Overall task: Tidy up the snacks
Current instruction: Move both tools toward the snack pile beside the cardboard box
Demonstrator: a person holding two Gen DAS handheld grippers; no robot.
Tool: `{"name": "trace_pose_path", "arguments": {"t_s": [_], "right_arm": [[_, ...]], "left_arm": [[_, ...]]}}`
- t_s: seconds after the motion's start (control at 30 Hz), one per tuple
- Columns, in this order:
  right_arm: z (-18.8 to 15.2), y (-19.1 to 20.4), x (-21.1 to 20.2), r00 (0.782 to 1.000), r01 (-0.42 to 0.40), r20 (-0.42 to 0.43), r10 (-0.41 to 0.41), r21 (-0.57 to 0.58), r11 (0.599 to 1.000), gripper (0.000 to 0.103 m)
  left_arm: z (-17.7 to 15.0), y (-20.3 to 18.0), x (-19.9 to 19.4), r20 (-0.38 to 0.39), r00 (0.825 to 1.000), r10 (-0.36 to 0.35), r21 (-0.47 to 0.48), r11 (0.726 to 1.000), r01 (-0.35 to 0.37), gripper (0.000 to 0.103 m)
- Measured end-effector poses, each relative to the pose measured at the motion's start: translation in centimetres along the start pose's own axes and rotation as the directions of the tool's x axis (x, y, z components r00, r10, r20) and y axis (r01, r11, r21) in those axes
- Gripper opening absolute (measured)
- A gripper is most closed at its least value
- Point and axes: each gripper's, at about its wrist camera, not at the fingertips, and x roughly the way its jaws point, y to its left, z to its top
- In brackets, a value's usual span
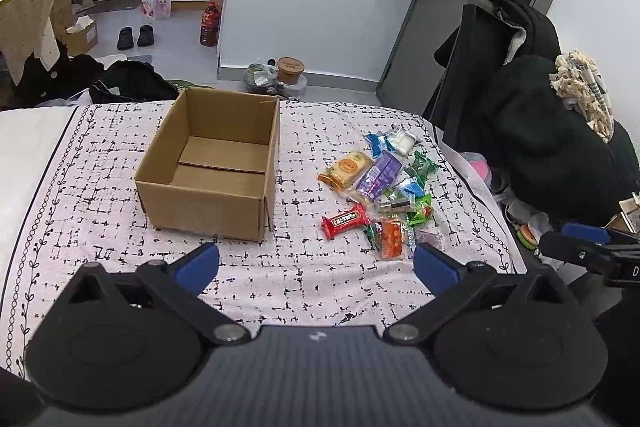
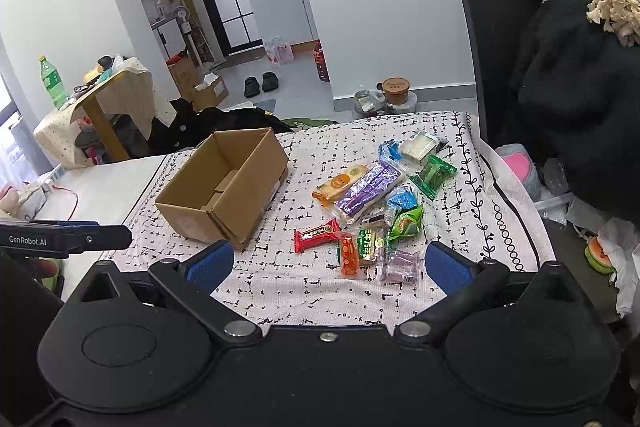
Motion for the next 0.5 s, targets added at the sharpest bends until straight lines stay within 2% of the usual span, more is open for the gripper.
{"name": "trace_pose_path", "arguments": {"t_s": [0.5], "right_arm": [[0.18,0.25,0.03,1.0,-0.005,0.003,0.005,-0.021,1.0,0.103]], "left_arm": [[0.17,-0.02,-0.29,0.006,1.0,-0.007,-0.003,1.0,0.007,0.103]]}}
